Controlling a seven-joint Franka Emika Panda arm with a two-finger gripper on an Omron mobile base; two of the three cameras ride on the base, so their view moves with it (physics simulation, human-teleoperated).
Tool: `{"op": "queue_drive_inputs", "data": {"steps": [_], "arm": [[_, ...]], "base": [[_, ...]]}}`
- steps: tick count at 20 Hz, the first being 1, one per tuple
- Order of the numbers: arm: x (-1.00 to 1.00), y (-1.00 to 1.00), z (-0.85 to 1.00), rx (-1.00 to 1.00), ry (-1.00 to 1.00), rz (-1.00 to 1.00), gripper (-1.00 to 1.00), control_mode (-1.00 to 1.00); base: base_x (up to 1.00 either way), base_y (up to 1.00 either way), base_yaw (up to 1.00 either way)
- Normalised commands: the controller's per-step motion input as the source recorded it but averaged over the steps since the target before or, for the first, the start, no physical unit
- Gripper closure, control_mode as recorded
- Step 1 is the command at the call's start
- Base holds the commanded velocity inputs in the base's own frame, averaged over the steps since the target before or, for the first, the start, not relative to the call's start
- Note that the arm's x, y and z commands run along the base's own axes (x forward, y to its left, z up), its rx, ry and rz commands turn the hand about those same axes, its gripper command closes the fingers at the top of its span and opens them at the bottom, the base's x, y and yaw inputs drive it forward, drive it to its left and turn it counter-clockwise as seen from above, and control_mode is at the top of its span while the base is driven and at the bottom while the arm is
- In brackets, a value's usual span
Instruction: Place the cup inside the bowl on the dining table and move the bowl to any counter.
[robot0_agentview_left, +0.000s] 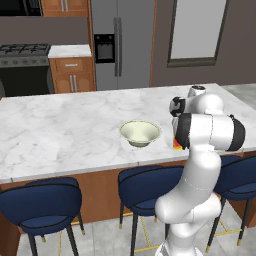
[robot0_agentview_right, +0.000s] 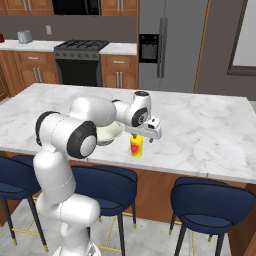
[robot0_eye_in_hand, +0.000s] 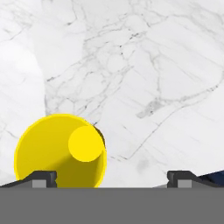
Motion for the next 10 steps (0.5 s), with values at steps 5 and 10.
{"op": "queue_drive_inputs", "data": {"steps": [5,10], "arm": [[0.03,0.00,-0.01,0.00,0.00,0.00,-1.00,-1.00],[0.03,0.00,-0.01,0.00,0.00,0.00,-1.00,-1.00]], "base": [[0.00,0.00,0.00],[0.00,0.00,0.00]]}}
